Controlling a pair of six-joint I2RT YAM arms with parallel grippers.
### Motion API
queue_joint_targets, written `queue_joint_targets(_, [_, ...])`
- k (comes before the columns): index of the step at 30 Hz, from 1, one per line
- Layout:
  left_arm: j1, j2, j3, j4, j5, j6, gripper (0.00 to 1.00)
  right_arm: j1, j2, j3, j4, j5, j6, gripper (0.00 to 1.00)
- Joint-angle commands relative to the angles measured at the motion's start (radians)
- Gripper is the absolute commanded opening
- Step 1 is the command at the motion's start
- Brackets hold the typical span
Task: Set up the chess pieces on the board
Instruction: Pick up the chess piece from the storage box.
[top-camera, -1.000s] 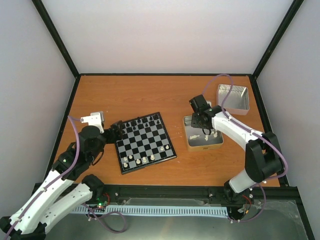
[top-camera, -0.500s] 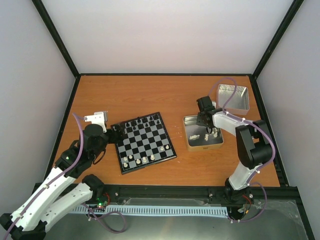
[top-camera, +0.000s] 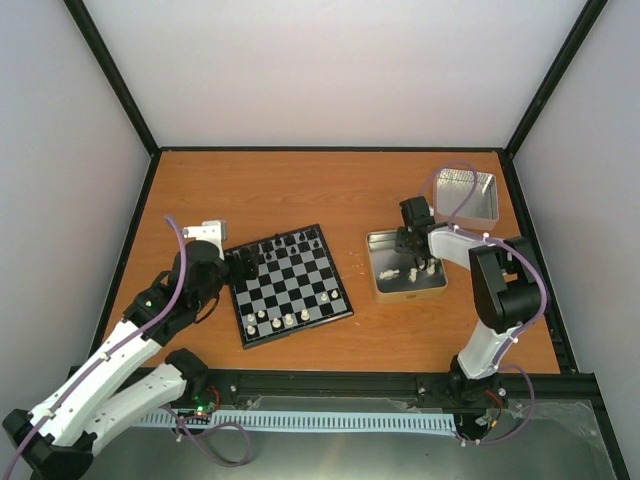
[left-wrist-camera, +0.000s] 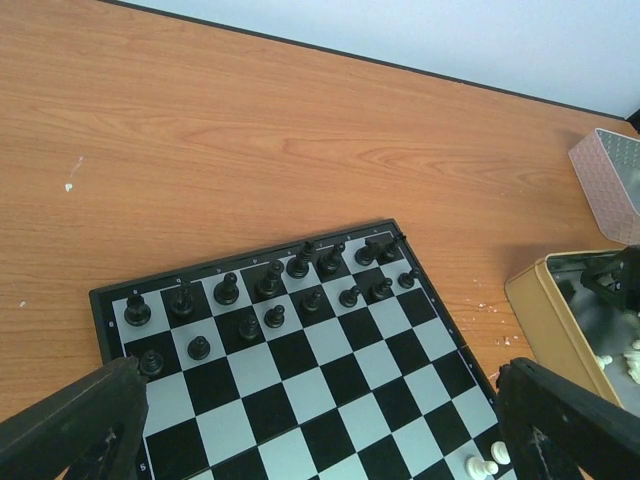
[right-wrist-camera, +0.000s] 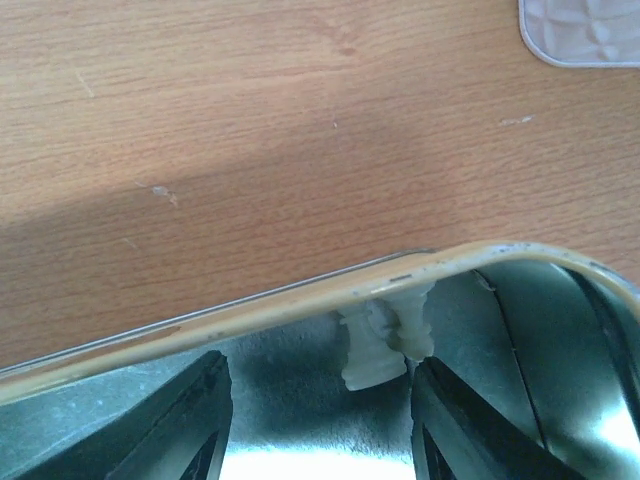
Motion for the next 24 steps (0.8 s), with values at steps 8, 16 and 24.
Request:
queue_joint_targets(8, [0.005,-0.017,0.032,0.024,0.011,0.017,0.97,-0.069,0.035,-0.034,0.055,-0.037,0.033,0.38])
queue_joint_targets(16, [0.005,-0.007,0.032,0.029,0.018,0.012,0.97,-0.068,0.017,-0.038,0.051,-0.043,0.012,0.21])
queue_joint_targets(24, [0.005,0.004,0.029,0.041,0.028,0.009,0.97,-0.068,-0.001,-0.043,0.001,-0.042,0.033,0.27])
